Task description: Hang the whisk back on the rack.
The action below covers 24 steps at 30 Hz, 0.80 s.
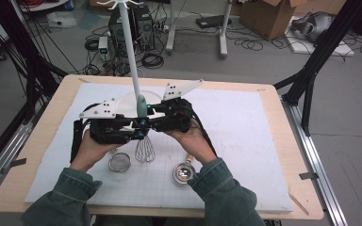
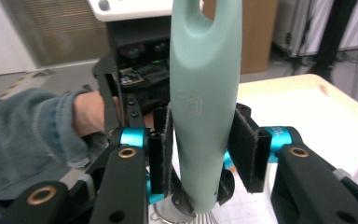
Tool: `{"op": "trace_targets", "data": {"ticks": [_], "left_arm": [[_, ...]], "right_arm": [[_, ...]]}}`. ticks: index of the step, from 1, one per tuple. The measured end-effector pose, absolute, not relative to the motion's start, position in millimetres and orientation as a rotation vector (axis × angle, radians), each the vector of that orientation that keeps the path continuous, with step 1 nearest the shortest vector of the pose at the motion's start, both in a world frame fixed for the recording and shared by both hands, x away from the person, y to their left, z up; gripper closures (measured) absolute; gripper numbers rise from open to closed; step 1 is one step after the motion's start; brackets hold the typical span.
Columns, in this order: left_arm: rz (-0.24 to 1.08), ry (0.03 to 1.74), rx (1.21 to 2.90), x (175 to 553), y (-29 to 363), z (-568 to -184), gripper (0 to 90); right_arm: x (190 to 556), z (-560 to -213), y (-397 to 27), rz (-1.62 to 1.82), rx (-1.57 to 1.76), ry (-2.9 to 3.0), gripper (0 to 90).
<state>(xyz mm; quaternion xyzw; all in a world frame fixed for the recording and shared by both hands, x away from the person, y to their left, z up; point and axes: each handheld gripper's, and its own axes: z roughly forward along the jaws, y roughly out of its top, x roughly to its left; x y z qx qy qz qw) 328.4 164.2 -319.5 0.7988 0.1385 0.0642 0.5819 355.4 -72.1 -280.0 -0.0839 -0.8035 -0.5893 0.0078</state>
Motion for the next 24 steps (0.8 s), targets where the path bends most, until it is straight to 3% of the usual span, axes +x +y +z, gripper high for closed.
{"op": "trace_targets", "data": {"ticks": [9, 16, 24], "left_arm": [[0.155, 0.342, 1.847, 326.7, 169.7, -318.1, 68.3], [0.228, 0.390, 1.856, 324.0, 170.2, -316.4, 61.6], [0.267, 0.435, 1.839, 322.9, 173.4, -314.4, 67.9]], "right_arm": [[355.0, -277.4, -67.0, -1.868, -0.235, -2.491, 65.8], [352.6, -276.8, -59.6, -1.908, -0.377, -2.506, 66.0], [345.4, -272.9, -49.0, -1.939, -0.502, -2.540, 66.0]]}}
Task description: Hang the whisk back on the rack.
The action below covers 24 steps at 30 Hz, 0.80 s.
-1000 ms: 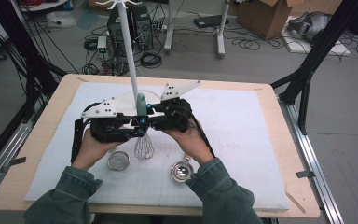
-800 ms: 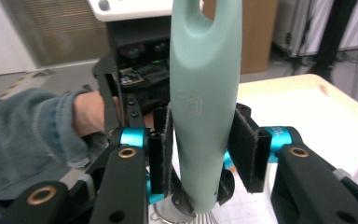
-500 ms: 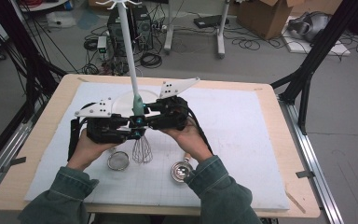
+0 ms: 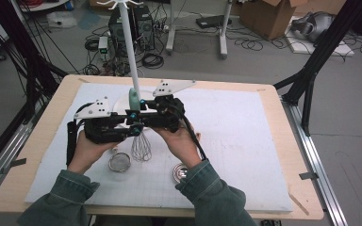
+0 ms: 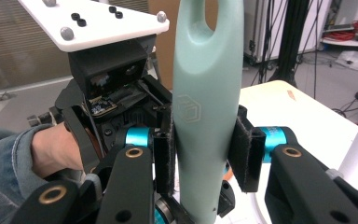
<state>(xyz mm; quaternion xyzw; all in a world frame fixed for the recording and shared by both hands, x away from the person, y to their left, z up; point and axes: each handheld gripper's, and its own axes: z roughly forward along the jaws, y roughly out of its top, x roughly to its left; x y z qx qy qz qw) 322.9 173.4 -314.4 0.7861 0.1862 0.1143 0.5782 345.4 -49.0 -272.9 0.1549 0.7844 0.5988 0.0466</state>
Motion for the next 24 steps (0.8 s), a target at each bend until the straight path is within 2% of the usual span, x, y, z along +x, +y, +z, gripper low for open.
{"op": "trace_targets", "data": {"ticks": [5, 15, 24], "left_arm": [[0.242, 0.416, 1.841, 322.8, 177.8, -313.3, 68.8], [0.103, 0.327, 1.798, 323.9, 186.0, -311.8, 68.9], [0.082, 0.311, 1.801, 322.2, 188.7, -311.1, 68.8]], "right_arm": [[345.5, -272.5, -47.9, 1.846, 0.421, 2.407, 65.4], [354.9, -275.7, -52.1, 1.972, 0.237, 2.514, 59.8], [354.4, -277.6, -46.4, 2.016, 0.171, 2.533, 66.5]]}}
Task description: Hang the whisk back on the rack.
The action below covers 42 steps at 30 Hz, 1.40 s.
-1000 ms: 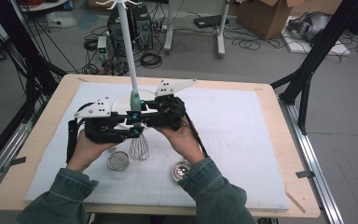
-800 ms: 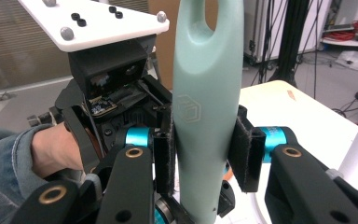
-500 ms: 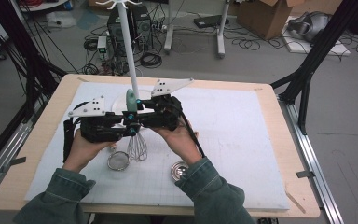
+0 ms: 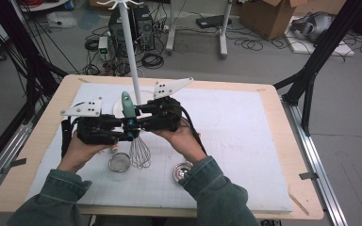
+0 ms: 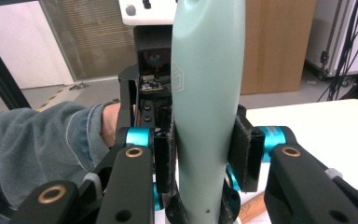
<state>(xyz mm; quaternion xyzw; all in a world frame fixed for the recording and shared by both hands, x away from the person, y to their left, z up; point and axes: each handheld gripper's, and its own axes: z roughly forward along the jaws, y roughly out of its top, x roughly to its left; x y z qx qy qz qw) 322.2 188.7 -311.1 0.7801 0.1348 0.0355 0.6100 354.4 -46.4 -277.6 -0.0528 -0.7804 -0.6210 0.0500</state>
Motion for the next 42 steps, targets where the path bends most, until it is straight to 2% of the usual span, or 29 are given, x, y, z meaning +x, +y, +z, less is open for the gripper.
{"op": "trace_targets", "data": {"ticks": [15, 23, 34, 42], "left_arm": [[0.176, 0.410, 1.803, 320.2, 197.1, -311.0, 65.2], [0.212, 0.431, 1.804, 320.5, 193.5, -310.7, 68.2], [0.136, 0.395, 1.786, 321.0, 198.5, -311.4, 68.9], [0.139, 0.405, 1.782, 320.2, 201.7, -313.8, 68.5]], "right_arm": [[351.9, -274.0, -36.0, -1.933, -0.271, -2.457, 66.9], [349.2, -272.7, -32.9, -1.957, -0.319, -2.477, 66.9], [352.0, -274.9, -33.7, -1.921, -0.241, -2.448, 62.7], [352.8, -278.4, -29.3, -1.914, -0.217, -2.436, 67.4]]}}
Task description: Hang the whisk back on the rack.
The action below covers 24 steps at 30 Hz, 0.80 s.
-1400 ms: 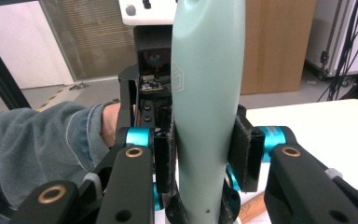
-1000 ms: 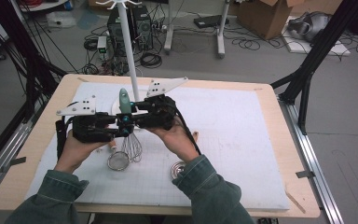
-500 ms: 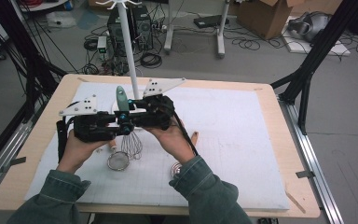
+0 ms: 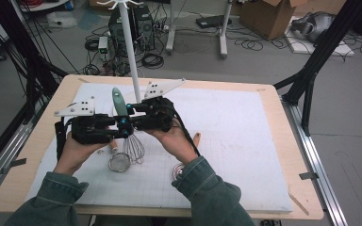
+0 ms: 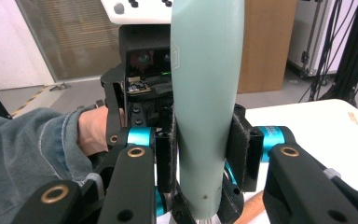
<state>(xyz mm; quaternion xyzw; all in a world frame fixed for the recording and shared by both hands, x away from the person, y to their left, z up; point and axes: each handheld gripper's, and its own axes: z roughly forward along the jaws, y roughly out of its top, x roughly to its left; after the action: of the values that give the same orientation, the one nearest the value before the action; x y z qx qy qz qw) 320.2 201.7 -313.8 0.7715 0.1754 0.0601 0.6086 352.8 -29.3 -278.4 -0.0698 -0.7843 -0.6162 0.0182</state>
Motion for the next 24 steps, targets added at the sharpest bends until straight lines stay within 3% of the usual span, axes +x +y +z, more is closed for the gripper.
{"op": "trace_targets", "data": {"ticks": [2, 5, 24], "left_arm": [[0.138, 0.418, 1.769, 320.0, 204.0, -314.9, 66.6], [0.175, 0.452, 1.780, 318.1, 208.3, -315.6, 56.9], [0.336, 0.605, 1.794, 294.8, 244.6, -337.9, 40.0]], "right_arm": [[352.5, -278.3, -28.7, -1.913, -0.225, -2.447, 67.6], [355.0, -278.0, -30.1, -1.930, -0.256, -2.447, 67.7], [381.9, -261.7, -44.8, -1.931, -0.393, -2.514, 67.6]]}}
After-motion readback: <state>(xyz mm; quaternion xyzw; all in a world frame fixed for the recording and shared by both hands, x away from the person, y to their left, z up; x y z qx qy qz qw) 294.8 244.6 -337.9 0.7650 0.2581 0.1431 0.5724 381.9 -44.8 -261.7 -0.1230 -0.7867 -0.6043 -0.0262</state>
